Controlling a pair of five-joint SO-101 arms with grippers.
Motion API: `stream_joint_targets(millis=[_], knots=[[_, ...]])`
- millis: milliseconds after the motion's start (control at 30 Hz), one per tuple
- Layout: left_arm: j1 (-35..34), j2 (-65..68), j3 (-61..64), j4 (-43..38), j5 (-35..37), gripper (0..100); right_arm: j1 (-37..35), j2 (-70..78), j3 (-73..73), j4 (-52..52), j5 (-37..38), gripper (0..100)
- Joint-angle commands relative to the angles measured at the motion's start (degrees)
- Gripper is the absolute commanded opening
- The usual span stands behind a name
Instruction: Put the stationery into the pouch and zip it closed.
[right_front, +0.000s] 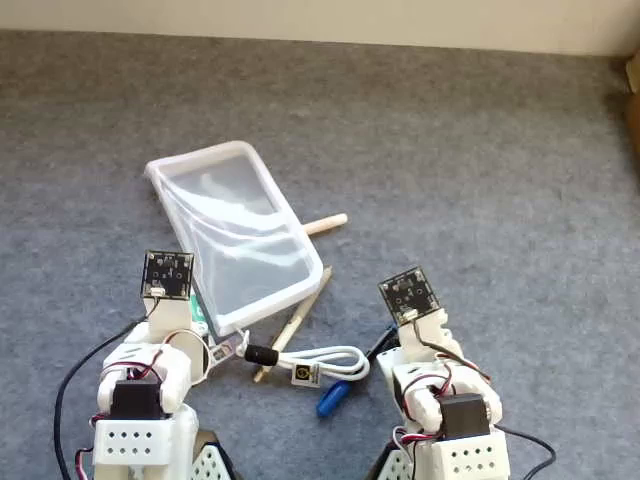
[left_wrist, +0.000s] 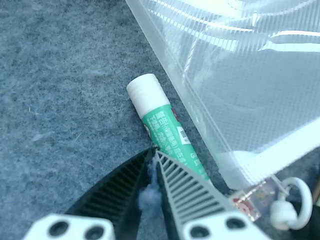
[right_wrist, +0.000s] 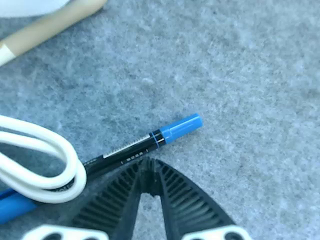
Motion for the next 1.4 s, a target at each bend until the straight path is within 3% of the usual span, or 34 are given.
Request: stream_joint_targets(millis=[0,1367], knots=[[0.7,-0.7,1.4,0.4,-0.3,0,0.6,-0.6,7.6,0.1,-0.2,0.5],[0.7,-0.7,1.4,0.4,-0.3,0,0.4,-1.0,7.8,0.3,-0.2,0.5]])
